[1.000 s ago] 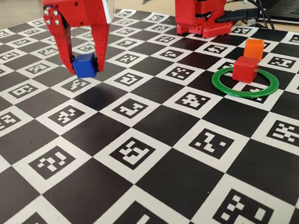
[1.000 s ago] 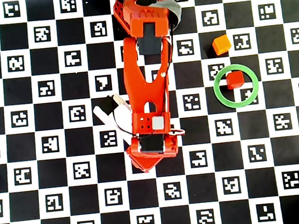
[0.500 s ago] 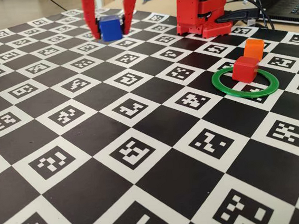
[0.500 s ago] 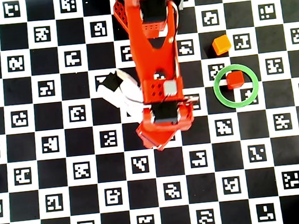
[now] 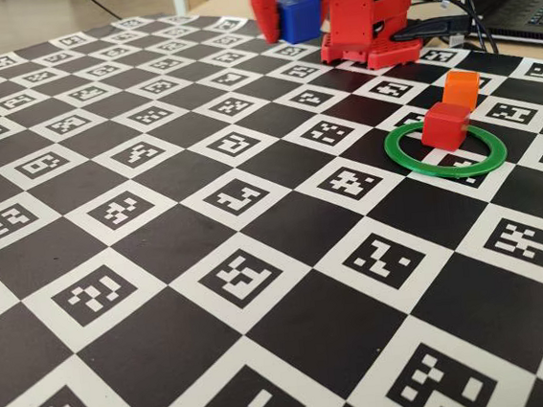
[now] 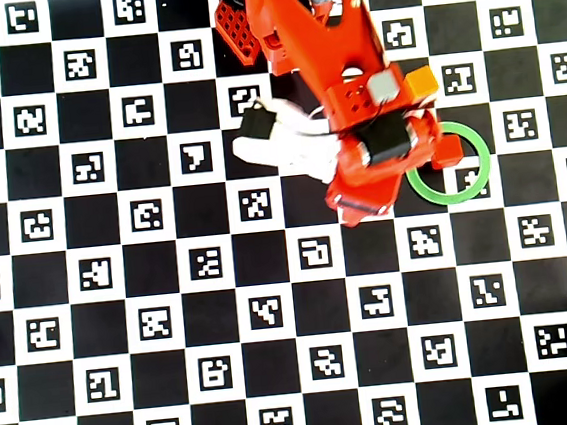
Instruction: Grab the red cube then put it in the green circle then put the blue cube on top and finally the orange cube on top
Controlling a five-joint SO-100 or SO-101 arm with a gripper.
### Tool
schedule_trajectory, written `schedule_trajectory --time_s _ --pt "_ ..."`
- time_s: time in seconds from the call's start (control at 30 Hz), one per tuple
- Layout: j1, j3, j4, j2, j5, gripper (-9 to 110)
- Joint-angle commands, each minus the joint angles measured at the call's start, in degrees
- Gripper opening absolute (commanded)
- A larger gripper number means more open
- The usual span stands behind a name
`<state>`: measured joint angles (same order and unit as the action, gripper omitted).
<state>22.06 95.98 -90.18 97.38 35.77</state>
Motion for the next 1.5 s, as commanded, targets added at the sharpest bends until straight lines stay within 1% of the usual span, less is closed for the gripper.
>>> schedule_trajectory --time_s 0.0,0.37,0.6,0.8,1.03,1.2,1.47 --pt "5.4 0.3 -0.2 5.3 1.1 7" --pt "14.5 1.8 0.5 3.6 2.5 6" --pt "20.2 1.8 2.5 0.7 8.3 7" --pt "25.3 2.0 7.6 -1.1 12.2 6" --pt "24.8 0.4 12.6 -5.2 14.9 6" --pt "23.4 0.1 13.4 -7.5 16.3 6" --pt "24.6 0.4 14.5 -8.4 16.7 6"
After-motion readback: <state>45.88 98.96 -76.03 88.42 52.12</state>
